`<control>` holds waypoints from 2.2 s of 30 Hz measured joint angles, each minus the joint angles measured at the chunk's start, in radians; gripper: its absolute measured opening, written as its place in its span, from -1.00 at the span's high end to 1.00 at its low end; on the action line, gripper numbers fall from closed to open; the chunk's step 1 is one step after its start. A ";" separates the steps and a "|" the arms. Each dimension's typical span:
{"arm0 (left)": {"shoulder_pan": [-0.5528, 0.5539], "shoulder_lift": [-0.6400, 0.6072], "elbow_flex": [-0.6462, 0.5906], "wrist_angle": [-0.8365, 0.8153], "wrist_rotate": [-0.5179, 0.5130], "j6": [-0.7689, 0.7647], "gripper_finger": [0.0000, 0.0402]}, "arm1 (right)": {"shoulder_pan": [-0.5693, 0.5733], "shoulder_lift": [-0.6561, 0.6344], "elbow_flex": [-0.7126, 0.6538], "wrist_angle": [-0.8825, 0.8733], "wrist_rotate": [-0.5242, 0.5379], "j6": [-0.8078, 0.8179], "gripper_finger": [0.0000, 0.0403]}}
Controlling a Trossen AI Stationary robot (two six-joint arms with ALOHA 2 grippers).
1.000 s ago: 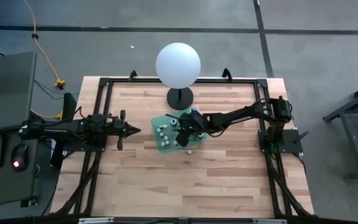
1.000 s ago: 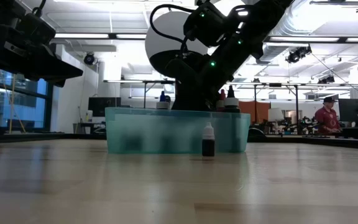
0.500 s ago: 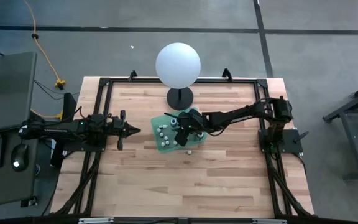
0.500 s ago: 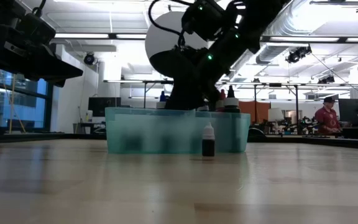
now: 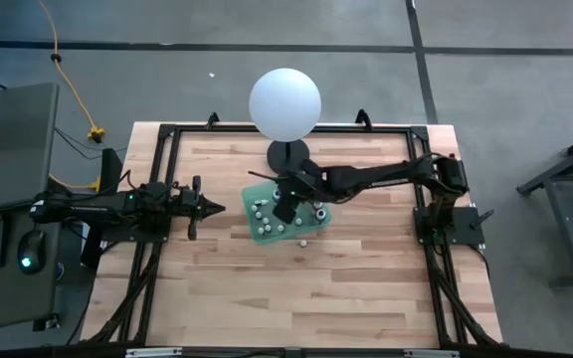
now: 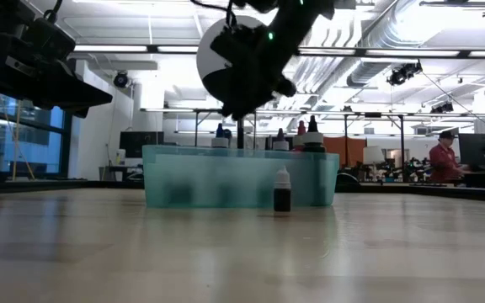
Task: Pick & Place food coloring
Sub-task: Put the small red food coloring bottle into the bin
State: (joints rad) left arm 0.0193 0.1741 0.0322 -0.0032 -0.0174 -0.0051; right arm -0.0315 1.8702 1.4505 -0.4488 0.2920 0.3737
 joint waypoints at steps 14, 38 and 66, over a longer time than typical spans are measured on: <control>0.000 0.000 0.000 0.000 0.000 0.000 1.00 | 0.176 -0.133 0.227 -0.528 -0.004 0.138 0.36; 0.000 0.000 0.000 0.000 0.000 0.000 1.00 | 0.776 -0.625 -0.776 0.368 0.369 0.641 0.36; 0.000 0.000 0.000 0.000 0.000 0.000 1.00 | 0.448 -0.044 -0.734 0.895 0.327 0.298 0.08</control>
State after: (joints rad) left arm 0.0193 0.1745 0.0322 -0.0036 -0.0177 -0.0053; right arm 0.4167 1.8257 0.7162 0.4458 0.6193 0.6716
